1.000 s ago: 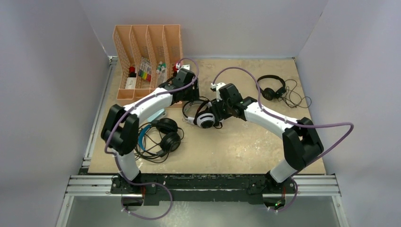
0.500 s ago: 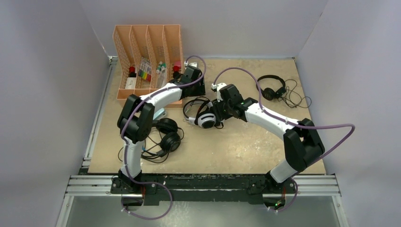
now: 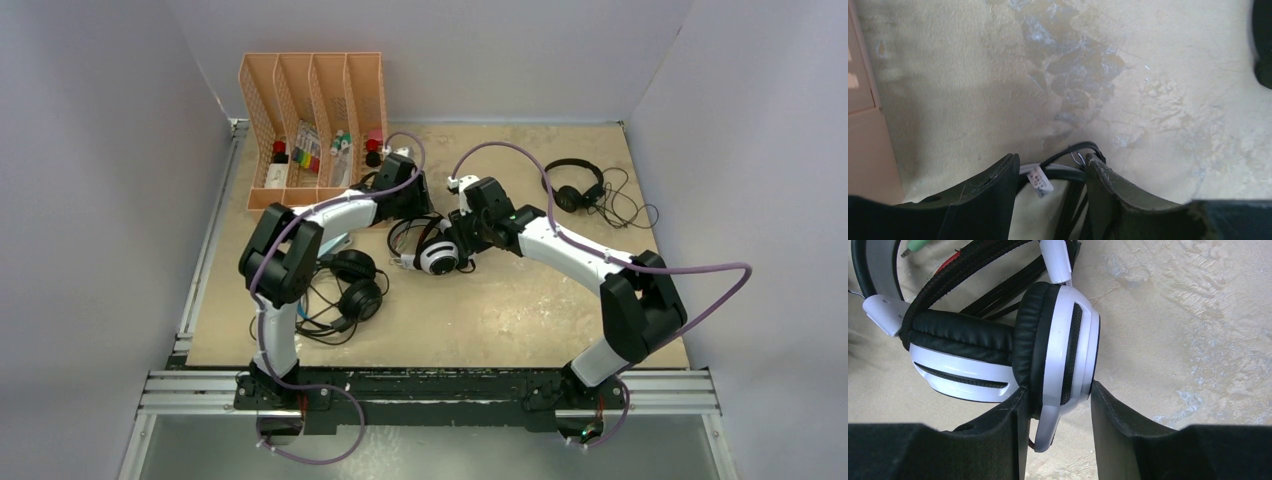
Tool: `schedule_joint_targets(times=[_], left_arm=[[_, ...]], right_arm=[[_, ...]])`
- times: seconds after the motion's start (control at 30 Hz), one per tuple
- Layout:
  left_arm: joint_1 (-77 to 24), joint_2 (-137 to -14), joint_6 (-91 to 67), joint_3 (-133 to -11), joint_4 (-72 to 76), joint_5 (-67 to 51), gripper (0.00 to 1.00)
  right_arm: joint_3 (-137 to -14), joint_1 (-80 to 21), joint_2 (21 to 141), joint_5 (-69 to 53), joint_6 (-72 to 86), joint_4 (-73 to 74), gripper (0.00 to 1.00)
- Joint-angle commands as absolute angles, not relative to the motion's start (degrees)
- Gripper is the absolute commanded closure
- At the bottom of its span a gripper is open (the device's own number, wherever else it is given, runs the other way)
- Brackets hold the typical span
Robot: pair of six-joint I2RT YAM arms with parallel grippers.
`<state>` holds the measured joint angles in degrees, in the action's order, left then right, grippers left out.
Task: Wrap the headphones
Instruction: Move the headphones to the center of the board.
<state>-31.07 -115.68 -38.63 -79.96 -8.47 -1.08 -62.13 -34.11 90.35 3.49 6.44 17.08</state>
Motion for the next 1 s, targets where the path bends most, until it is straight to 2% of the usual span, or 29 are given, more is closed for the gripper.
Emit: schedule_joint_targets(times=[0.0,0.37,0.6,0.77,0.97], left_arm=[[-31.46,-107.3,-44.87,-74.45,1.2,-6.96,0.5],[-31.9,-108.44,-50.33,-69.98,7.92,-13.4,0.48],[-31.75,-107.0,-49.5,-69.2,3.24,-13.42,0.42],[-30.62,-104.13,-46.68,-69.66,-3.41,-9.13,0.37],[-30.01,-101.49,-41.57,-76.33,-12.53,-3.79,0.3]], right_arm=[[-64.55,-33.83,88.87,5.44,7.18,18.06,0.75],[-65.83,-33.82,89.36,6.16,7.87,17.99,0.78],[-65.95,-33.81,89.67,4.54,8.26,18.75,0.79],[-67.02,-33.78,90.8,6.33,8.68,18.95,0.86],[-67.76,-33.78,91.05,8.86,9.01,18.85,0.93]])
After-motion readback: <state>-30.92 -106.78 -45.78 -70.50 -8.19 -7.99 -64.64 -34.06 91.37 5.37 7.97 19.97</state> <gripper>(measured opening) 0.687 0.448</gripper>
